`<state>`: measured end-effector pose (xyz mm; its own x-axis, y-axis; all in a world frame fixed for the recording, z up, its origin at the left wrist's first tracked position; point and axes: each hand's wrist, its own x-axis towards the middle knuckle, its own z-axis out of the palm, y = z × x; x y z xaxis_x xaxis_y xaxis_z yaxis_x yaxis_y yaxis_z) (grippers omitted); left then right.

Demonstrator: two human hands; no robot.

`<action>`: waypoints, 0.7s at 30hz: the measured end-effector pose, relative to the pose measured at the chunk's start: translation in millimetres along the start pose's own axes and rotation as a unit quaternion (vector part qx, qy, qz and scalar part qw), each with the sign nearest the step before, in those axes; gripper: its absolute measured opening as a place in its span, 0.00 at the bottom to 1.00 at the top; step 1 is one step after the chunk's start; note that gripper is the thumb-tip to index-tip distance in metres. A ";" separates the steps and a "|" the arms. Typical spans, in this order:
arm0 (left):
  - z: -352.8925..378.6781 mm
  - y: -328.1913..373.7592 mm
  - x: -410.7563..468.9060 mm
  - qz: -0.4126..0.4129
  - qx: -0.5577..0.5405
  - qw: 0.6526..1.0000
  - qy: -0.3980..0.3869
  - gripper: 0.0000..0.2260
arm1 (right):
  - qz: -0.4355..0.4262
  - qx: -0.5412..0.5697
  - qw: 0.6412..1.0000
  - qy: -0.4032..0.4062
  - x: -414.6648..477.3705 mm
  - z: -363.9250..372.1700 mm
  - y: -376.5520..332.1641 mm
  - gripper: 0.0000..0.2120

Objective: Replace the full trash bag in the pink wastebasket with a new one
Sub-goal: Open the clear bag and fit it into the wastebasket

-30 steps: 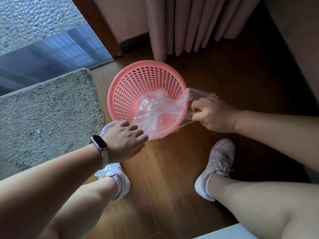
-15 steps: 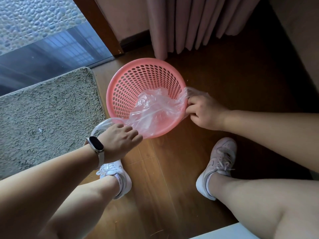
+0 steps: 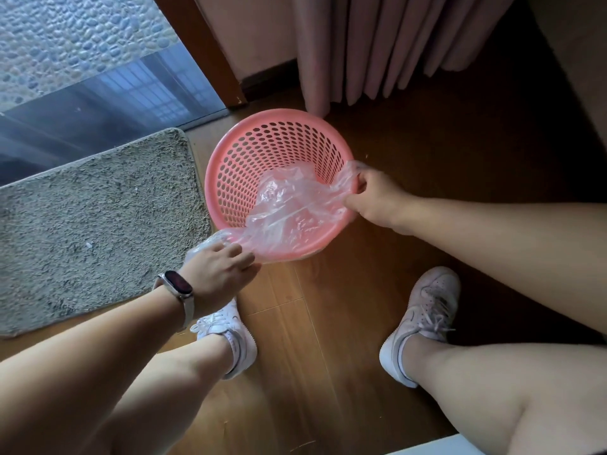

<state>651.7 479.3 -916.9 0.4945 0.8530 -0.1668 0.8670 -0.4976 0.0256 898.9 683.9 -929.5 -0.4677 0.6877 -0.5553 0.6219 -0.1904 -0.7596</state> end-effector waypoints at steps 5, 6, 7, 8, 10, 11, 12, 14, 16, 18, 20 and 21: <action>-3.7 -20.8 -8.0 -0.124 -0.053 0.991 -0.022 0.11 | 0.031 0.012 0.999 0.004 0.0 2.8 -3.6 0.26; -2.9 -23.5 -9.1 -0.153 -0.085 0.984 -0.025 0.14 | 0.032 -0.002 0.999 0.004 -0.7 0.8 -3.6 0.25; -3.4 -24.4 -8.6 -0.186 -0.122 0.975 -0.028 0.16 | 0.031 -0.017 0.999 0.001 -1.1 -1.6 -3.2 0.25; -2.7 -24.2 -8.1 -0.225 -0.160 0.961 -0.027 0.18 | 0.030 -0.028 0.999 -0.004 -1.3 -4.2 -2.5 0.24; -4.6 -22.1 -3.4 -0.327 -0.250 0.911 -0.032 0.18 | 0.031 -0.040 0.999 -0.017 -1.5 -7.5 -1.2 0.23; -4.7 -22.6 -0.1 -0.374 -0.292 0.879 -0.039 0.18 | 0.031 -0.046 0.998 -0.024 -1.4 -8.4 -0.3 0.22; -4.7 -23.6 3.1 -0.408 -0.318 0.854 -0.048 0.17 | 0.031 -0.054 0.998 -0.030 -1.2 -9.6 0.1 0.21; -6.6 -27.1 6.9 -0.450 -0.343 0.823 -0.052 0.21 | 0.033 -0.066 0.996 -0.040 -1.0 -12.6 -0.3 0.20; -5.0 -31.8 7.4 -0.484 -0.366 0.794 -0.037 0.22 | 0.035 -0.078 0.995 -0.054 -0.9 -16.8 -1.1 0.20; 0.6 -33.0 9.6 -0.517 -0.386 0.764 -0.018 0.19 | 0.036 -0.091 0.992 -0.074 -2.5 -18.7 -1.0 0.18; 5.9 -31.1 14.3 -0.544 -0.385 0.745 -0.015 0.16 | 0.039 -0.087 0.990 -0.104 -4.7 -17.3 1.2 0.17; 6.7 -30.5 16.4 -0.555 -0.381 0.739 -0.012 0.15 | 0.042 -0.078 0.990 -0.114 -5.2 -16.6 2.9 0.18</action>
<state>633.0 507.4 -927.1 -0.5419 0.6615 -0.5184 0.5246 0.7481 0.4063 913.5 691.3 -923.2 -0.5285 0.4956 -0.6893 0.7457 -0.1170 -0.6559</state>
